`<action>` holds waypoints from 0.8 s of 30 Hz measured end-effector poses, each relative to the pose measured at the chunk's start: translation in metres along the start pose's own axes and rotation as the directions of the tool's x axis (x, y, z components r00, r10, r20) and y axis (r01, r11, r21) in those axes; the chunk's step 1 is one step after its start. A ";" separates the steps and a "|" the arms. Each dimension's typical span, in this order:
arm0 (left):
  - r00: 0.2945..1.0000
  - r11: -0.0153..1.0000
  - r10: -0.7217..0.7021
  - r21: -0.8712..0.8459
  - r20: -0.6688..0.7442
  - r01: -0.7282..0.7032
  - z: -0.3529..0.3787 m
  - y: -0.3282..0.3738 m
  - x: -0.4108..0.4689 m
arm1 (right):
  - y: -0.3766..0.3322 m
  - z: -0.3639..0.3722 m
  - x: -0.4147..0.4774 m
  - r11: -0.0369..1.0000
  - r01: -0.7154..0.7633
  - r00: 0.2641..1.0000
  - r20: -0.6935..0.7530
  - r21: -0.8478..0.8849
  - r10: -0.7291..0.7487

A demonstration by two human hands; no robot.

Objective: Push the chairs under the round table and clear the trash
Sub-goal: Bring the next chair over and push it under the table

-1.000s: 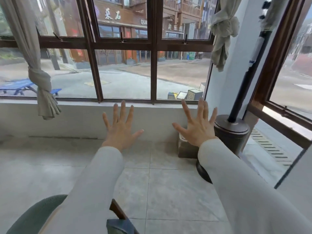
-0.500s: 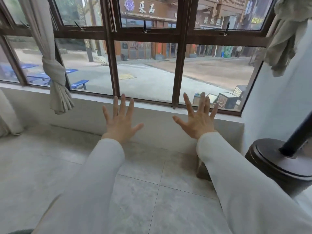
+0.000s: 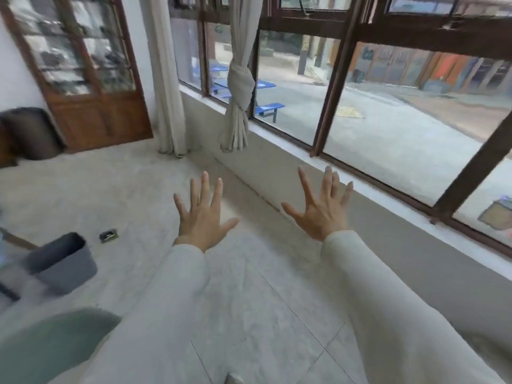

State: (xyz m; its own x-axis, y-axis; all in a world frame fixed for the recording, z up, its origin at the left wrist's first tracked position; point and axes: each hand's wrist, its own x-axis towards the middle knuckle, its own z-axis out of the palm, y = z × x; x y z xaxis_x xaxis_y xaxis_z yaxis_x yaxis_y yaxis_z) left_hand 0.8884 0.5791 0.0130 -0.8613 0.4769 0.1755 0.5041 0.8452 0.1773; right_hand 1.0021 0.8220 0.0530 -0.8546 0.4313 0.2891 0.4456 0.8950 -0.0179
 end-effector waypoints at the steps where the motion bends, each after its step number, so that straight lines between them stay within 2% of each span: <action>1: 0.998 0.998 -0.058 -0.010 -0.003 0.058 0.004 -0.020 0.010 | -0.019 0.011 0.021 0.999 0.044 0.999 0.022 0.009 -0.044; 4: 0.975 0.975 -0.223 -0.027 -0.012 0.223 0.015 -0.081 0.034 | -0.082 0.040 0.084 0.984 0.173 0.982 0.063 0.048 -0.176; 7: 0.900 0.897 -0.435 -0.077 0.010 0.435 0.029 -0.145 0.035 | -0.165 0.068 0.135 0.943 0.309 0.938 0.124 0.128 -0.324; 11: 0.722 0.717 -0.689 -0.086 0.069 0.692 0.055 -0.221 0.003 | -0.283 0.101 0.166 0.828 0.517 0.820 0.150 0.217 -0.552; 14: 0.542 0.526 -0.831 -0.142 0.123 0.838 0.072 -0.260 -0.042 | -0.366 0.123 0.160 0.694 0.676 0.670 0.183 0.248 -0.719; 16: 0.388 0.366 -0.913 -0.163 0.127 0.916 0.083 -0.280 -0.075 | -0.425 0.139 0.147 0.572 0.769 0.534 0.205 0.286 -0.820; 18: 0.203 0.171 -0.970 -0.215 0.137 0.962 0.094 -0.292 -0.109 | -0.482 0.157 0.126 0.422 0.856 0.369 0.218 0.299 -0.903; 19: 0.131 0.092 -0.980 -0.237 0.152 0.967 0.099 -0.293 -0.121 | -0.503 0.165 0.115 0.348 0.889 0.291 0.220 0.298 -0.931; 21: -0.027 -0.076 -0.982 -0.255 0.188 0.964 0.117 -0.291 -0.149 | -0.551 0.185 0.081 0.155 0.937 0.082 0.233 0.313 -0.969; 24: -0.229 -0.306 -0.936 -0.301 0.267 0.903 0.147 -0.285 -0.163 | -0.610 0.210 0.025 -0.082 0.930 -0.183 0.258 0.357 -0.949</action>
State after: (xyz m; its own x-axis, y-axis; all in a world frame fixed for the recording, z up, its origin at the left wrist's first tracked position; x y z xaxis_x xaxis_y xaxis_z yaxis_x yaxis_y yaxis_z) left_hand 0.8753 0.2956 -0.2086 -0.2919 -0.8361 -0.4645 -0.9132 0.0992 0.3953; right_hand 0.6535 0.3110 -0.1302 -0.3351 -0.8988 -0.2826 -0.9270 0.3681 -0.0716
